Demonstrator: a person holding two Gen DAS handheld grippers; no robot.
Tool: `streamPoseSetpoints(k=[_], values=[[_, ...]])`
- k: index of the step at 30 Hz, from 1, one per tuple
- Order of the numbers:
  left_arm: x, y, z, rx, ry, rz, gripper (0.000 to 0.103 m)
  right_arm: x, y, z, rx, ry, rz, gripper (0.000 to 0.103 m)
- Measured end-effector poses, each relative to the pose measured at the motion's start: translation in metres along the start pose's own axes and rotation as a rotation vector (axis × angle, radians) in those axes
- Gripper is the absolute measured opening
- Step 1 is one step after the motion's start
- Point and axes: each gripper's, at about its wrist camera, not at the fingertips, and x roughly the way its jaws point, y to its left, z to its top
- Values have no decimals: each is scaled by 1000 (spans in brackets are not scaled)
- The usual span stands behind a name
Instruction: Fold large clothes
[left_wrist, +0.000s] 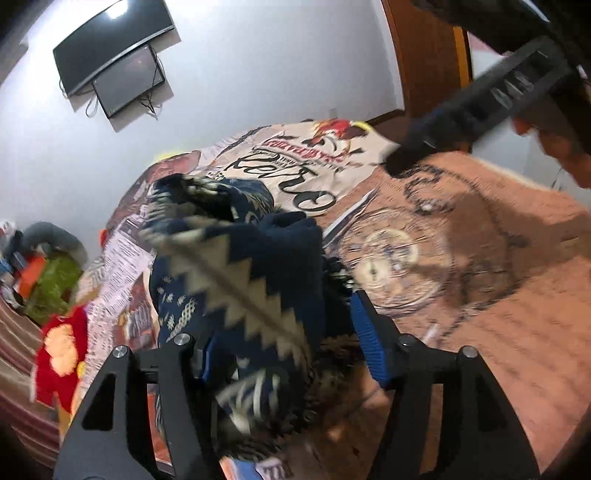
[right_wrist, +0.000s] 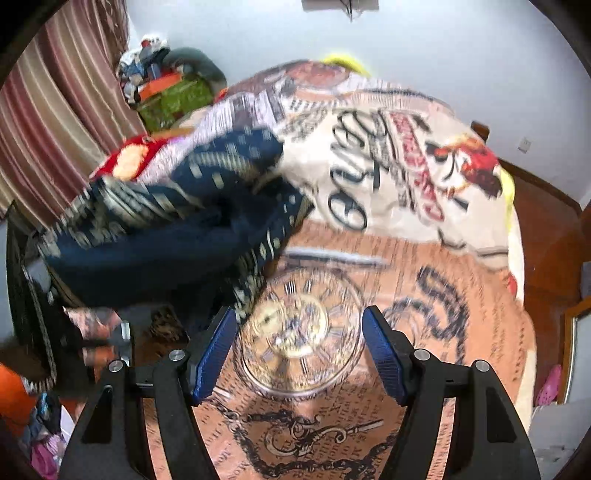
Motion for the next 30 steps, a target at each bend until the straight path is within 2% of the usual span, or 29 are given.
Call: streamPoseSetpoints(k=[5, 8, 11, 13, 15, 17, 20, 23, 26, 28, 30], values=[[-43, 30, -5, -140, -19, -117, 61, -24, 20, 35, -30, -70, 45, 69], [-75, 51, -10, -204, -53, -131, 61, -30, 39, 58, -48, -93, 94, 69], [-97, 81, -17, -287, -58, -80, 64, -22, 64, 85, -70, -90, 157, 70], [-101, 107, -24, -332, -51, -6, 68, -12, 77, 99, -73, -74, 194, 70], [-90, 128, -30, -373, -16, 70, 68, 9, 93, 116, -69, -37, 221, 70], [-69, 151, -40, -436, 45, 90, 68, 34, 105, 128, -57, 17, 246, 70], [-42, 173, -53, -524, 97, 19, 68, 75, 120, 134, -66, 124, 236, 70], [-22, 173, -60, -552, 121, -104, 68, 95, 123, 118, -103, 188, 209, 70], [-10, 158, -61, -537, 123, -207, 68, 95, 117, 87, -183, 207, 159, 70], [-7, 148, -62, -515, 116, -219, 68, 92, 109, 67, -239, 213, 111, 70], [0, 143, -64, -525, 127, -266, 68, 89, 98, 46, -261, 212, 88, 70]])
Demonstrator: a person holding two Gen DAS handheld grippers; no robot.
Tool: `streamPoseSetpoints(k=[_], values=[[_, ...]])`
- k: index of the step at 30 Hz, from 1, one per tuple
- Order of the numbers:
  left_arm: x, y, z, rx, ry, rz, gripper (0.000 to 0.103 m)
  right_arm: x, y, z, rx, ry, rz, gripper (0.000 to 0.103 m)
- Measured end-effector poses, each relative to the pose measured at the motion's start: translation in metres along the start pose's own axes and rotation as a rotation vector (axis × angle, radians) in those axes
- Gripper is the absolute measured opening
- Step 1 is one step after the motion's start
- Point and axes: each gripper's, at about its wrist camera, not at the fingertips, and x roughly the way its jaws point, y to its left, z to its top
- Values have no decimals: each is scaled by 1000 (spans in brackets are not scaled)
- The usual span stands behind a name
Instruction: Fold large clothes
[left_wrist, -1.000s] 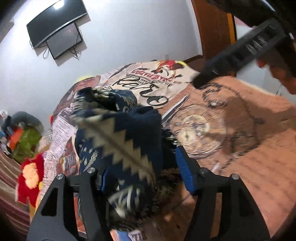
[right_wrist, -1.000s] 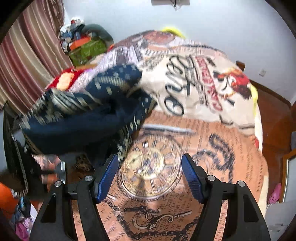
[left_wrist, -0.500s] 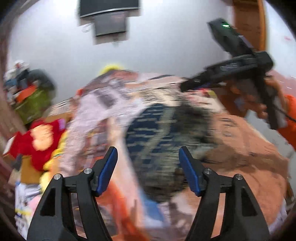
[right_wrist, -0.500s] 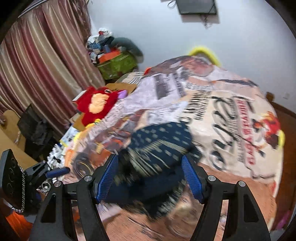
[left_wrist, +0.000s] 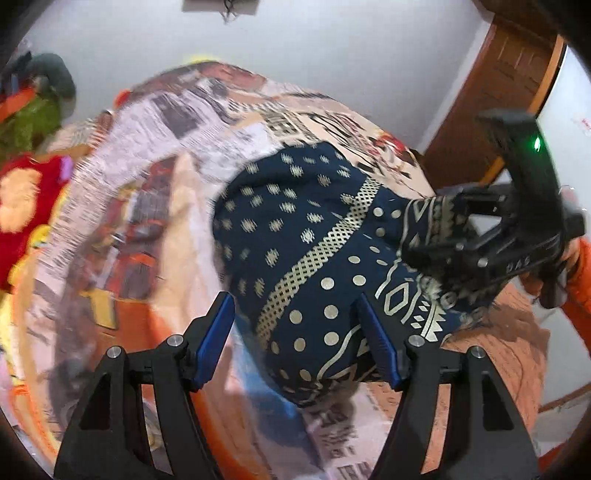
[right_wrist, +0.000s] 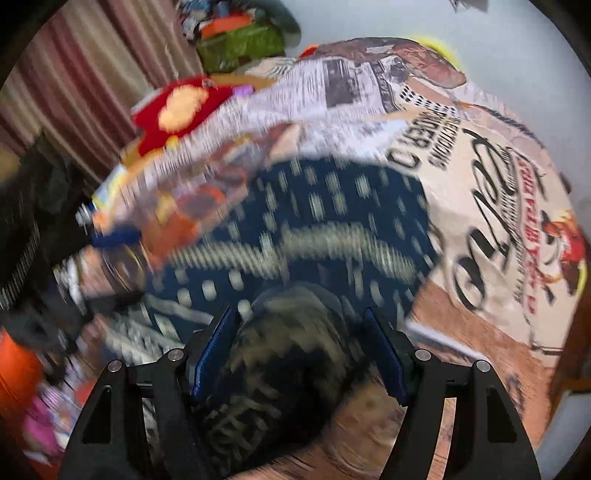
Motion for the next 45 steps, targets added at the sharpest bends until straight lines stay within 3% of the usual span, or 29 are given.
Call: streamPoseSetpoints(k=[2, 6, 8, 11, 16, 20, 24, 29, 32, 35, 40, 45], values=[[8, -4, -4, -3, 24, -30, 69, 4, -12, -17, 48, 16, 24, 70], [18, -22, -14, 57, 47, -5, 72, 18, -39, -48, 174, 24, 76, 73], [25, -25, -19, 60, 63, 10, 80, 22, -44, -61, 193, 25, 76, 76], [38, -19, -25, -7, 105, 9, 88, 21, -45, -76, 185, 29, 53, 76], [37, -15, -28, -46, 81, 14, 89, -1, -40, -83, 118, 23, -21, 76], [35, -18, -27, -28, 79, 34, 89, -37, -32, -61, 47, -58, -66, 76], [36, -18, -25, -28, 85, 31, 89, -55, -24, -11, 42, -174, -42, 76], [34, -19, -25, -4, 78, 40, 89, -5, -9, 63, 54, -151, -28, 77], [31, -19, -24, 14, 60, 53, 89, 37, -5, 93, 30, -79, -100, 76], [27, -16, -23, 29, 39, 63, 89, 53, -10, 100, 0, -66, -125, 77], [26, -15, -24, 30, 29, 57, 89, 42, -45, 92, 86, -102, -129, 77], [8, -7, -20, 1, -22, 81, 89, 19, -74, 63, 111, -98, -239, 77]])
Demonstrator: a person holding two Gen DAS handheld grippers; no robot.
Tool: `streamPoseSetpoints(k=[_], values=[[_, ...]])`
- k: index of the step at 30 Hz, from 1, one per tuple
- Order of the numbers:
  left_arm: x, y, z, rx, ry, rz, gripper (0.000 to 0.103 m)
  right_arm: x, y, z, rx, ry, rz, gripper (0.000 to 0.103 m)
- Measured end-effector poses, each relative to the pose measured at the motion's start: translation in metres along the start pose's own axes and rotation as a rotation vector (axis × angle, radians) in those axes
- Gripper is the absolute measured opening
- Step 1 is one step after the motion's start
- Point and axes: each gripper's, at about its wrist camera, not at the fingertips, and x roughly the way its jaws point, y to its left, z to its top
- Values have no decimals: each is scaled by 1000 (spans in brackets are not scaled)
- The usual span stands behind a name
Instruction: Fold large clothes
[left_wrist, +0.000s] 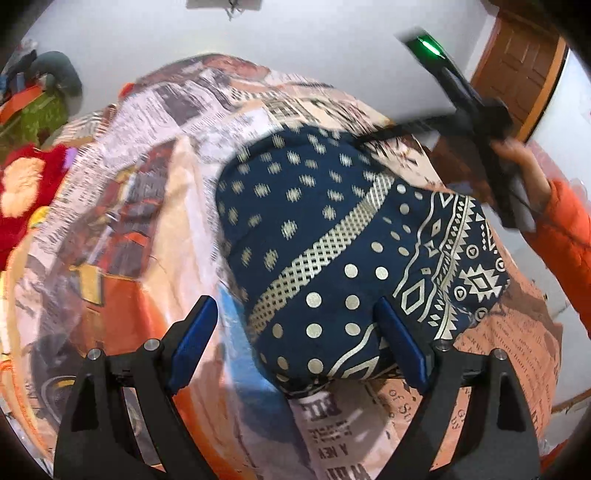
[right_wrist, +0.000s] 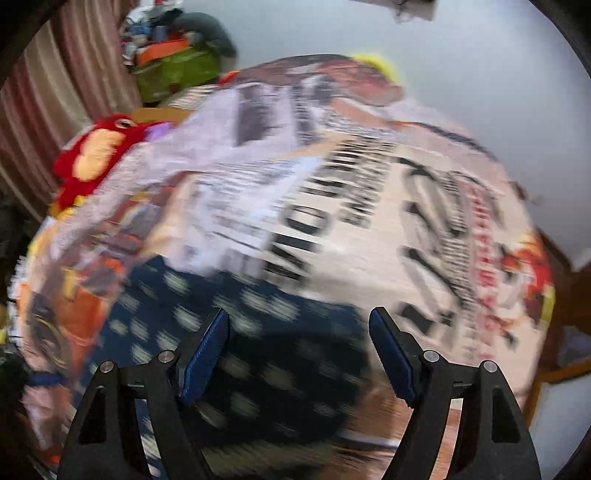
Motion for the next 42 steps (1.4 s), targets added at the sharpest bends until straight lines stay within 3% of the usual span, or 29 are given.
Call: streamPoseSetpoints(k=[5, 9, 14, 19, 21, 28, 38, 42], values=[[-19, 16, 26, -14, -46, 71, 89, -38, -24, -35, 72, -36, 86, 77], [-12, 35, 50, -66, -23, 59, 89, -64, -24, -48, 152, -55, 226, 79], [31, 60, 58, -211, 120, -84, 89, -57, -15, -53, 275, -16, 382, 93], [70, 70, 51, -316, 245, -257, 89, -14, -5, -66, 262, 106, 363, 93], [81, 72, 49, -340, 263, -314, 92, 3, -8, -76, 300, 151, 405, 93], [116, 81, 45, -431, 310, -424, 102, 40, -22, -95, 460, 215, 560, 100], [137, 77, 47, -466, 342, -505, 103, 64, 9, -80, 424, 204, 600, 103], [130, 72, 50, -446, 292, -489, 99, 69, 12, -76, 459, 203, 617, 103]])
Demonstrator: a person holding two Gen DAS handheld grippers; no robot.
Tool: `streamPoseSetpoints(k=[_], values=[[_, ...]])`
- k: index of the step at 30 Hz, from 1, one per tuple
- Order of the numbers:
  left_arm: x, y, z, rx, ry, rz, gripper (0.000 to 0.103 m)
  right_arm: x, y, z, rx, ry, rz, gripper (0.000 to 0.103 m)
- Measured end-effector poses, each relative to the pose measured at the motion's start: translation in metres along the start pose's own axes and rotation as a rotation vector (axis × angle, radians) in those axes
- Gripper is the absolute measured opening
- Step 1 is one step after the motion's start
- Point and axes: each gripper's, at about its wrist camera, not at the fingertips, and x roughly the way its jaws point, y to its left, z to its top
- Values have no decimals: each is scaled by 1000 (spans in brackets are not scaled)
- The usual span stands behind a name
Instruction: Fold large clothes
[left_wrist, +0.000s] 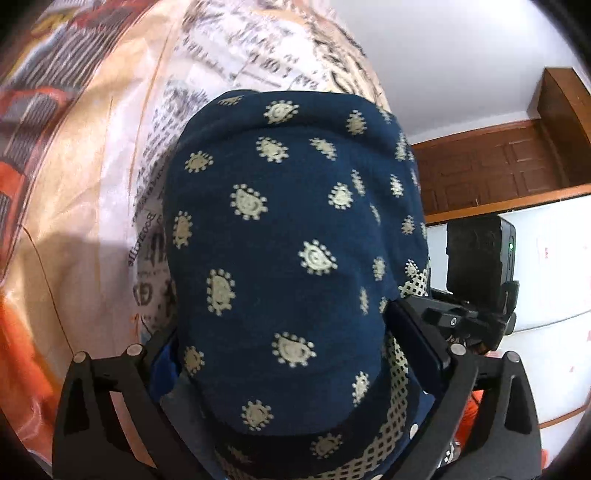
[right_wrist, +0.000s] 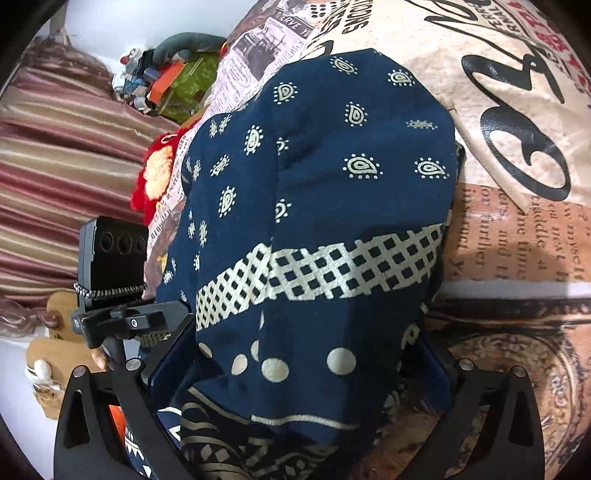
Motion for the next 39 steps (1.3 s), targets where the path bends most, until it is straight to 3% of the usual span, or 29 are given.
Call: streamPoseSetpoints(k=[3, 6, 11, 14, 21, 29, 35, 39], values=[[-5, -6, -3, 28, -16, 13, 90, -1, 2, -3, -10, 3, 3, 100], [-13, -19, -9, 70, -33, 44, 80, -7, 4, -5, -25, 9, 15, 85], [-33, -42, -18, 125, -67, 69, 69, -24, 13, -5, -44, -8, 42, 50], [-49, -55, -24, 160, -93, 80, 68, -35, 24, -7, -71, -21, 46, 44], [-115, -75, -40, 196, -174, 71, 68, -68, 69, -17, -156, -78, 52, 41], [-186, -94, -66, 229, -266, 120, 68, -86, 150, -29, -242, -130, 90, 41], [-208, -59, -77, 185, -276, 156, 68, -58, 180, -38, -260, -102, 113, 41], [-210, -22, -85, 131, -263, 172, 68, -18, 186, -36, -245, -39, 123, 41]])
